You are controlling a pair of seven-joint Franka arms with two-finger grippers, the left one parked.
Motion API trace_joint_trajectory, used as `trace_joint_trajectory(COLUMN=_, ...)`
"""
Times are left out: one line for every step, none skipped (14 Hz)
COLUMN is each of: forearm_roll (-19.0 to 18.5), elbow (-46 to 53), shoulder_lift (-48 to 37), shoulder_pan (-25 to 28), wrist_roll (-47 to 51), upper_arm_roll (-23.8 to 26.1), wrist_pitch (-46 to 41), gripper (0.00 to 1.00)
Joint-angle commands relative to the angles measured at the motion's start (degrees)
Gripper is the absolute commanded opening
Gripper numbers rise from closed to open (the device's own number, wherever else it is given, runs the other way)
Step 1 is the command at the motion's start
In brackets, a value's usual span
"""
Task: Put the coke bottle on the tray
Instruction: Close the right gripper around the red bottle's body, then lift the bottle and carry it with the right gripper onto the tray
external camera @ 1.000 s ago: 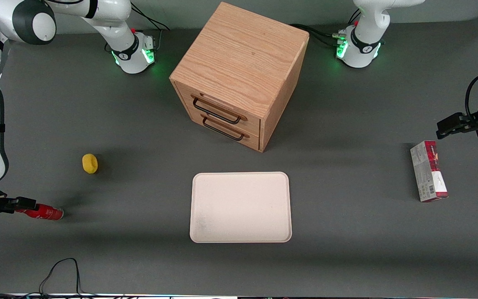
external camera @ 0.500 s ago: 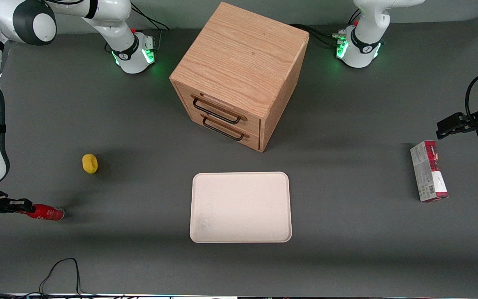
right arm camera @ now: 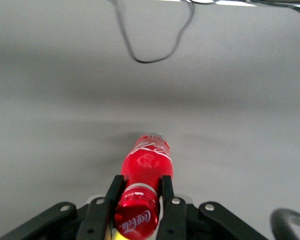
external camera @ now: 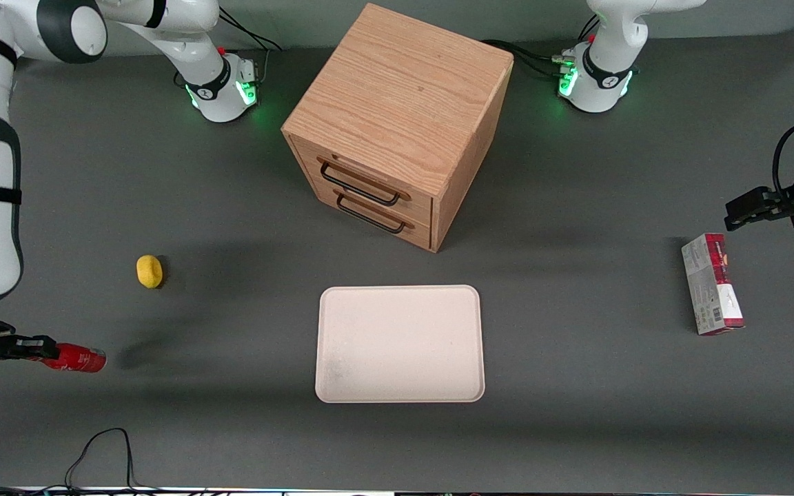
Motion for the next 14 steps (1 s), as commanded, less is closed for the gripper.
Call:
trace_joint_trajectory(forearm_roll=-1.5, elbow=6.57, shoulder_lift=-4.24, shoulder_pan=3.64, wrist_roll=7.14, upper_arm_roll=-0.43, wrist_pitch=-11.15, gripper=0.0)
trace_joint_trajectory(forearm_roll=-1.59, elbow=7.54, shoulder_lift=-5.9, shoulder_pan=5.4, wrist_roll=9.25, upper_arm_roll=-0.43, wrist_pitch=-13.71, gripper=0.0)
trace_joint_trajectory(forearm_roll=-1.68, elbow=7.64, shoulder_lift=-7.57, shoulder_pan=6.98, wrist_roll=12.05, upper_arm_roll=-0.34, wrist_pitch=-15.56, gripper=0.0)
trace_joint_trajectory(forearm_roll=-2.2, elbow=7.9, shoulder_lift=-8.55, shoulder_pan=8.3, wrist_roll=14.95, upper_arm_roll=0.18, wrist_pitch=-17.15, gripper=0.0)
trace_joint_trajectory(forearm_roll=-2.29, elbow=8.6, shoulder_lift=-8.99, shoulder_pan=9.62, wrist_roll=18.11, upper_arm_roll=1.23, wrist_pitch=-18.29, gripper=0.0)
trace_joint_trajectory(forearm_roll=-2.38, elbow=9.13, shoulder_lift=-9.34, shoulder_pan=10.59, wrist_roll=22.06, upper_arm_roll=3.24, wrist_pitch=-18.39, gripper=0.0)
trace_joint_trajectory(forearm_roll=-2.38, elbow=9.48, shoulder_lift=-9.35, shoulder_pan=10.95, wrist_roll=26.71, upper_arm_roll=6.05, wrist_pitch=-18.22, gripper=0.0)
trace_joint_trajectory(forearm_roll=-2.38, elbow=9.66, shoulder_lift=-9.35, shoulder_pan=10.95, wrist_roll=30.59, upper_arm_roll=9.38, wrist_pitch=-17.52, gripper=0.0)
trace_joint_trajectory(forearm_roll=-2.38, elbow=9.66, shoulder_lift=-9.35, shoulder_pan=11.13, wrist_roll=34.11, upper_arm_roll=12.29, wrist_pitch=-16.21, gripper=0.0)
trace_joint_trajectory(forearm_roll=-2.64, elbow=9.4, shoulder_lift=-9.17, shoulder_pan=12.26, wrist_roll=38.06, upper_arm_roll=14.23, wrist_pitch=-13.76, gripper=0.0)
trace_joint_trajectory(forearm_roll=-4.04, elbow=9.23, shoulder_lift=-8.56, shoulder_pan=13.92, wrist_roll=41.84, upper_arm_roll=15.21, wrist_pitch=-11.47, gripper=0.0)
trace_joint_trajectory(forearm_roll=-5.79, elbow=8.88, shoulder_lift=-7.95, shoulder_pan=15.68, wrist_roll=44.23, upper_arm_roll=16.43, wrist_pitch=-9.54, gripper=0.0)
trace_joint_trajectory(forearm_roll=-7.29, elbow=8.79, shoulder_lift=-6.9, shoulder_pan=16.74, wrist_roll=45.55, upper_arm_roll=17.58, wrist_pitch=-8.82, gripper=0.0)
trace_joint_trajectory(forearm_roll=-8.7, elbow=8.87, shoulder_lift=-6.28, shoulder_pan=17.97, wrist_roll=46.35, upper_arm_roll=18.02, wrist_pitch=-8.73, gripper=0.0)
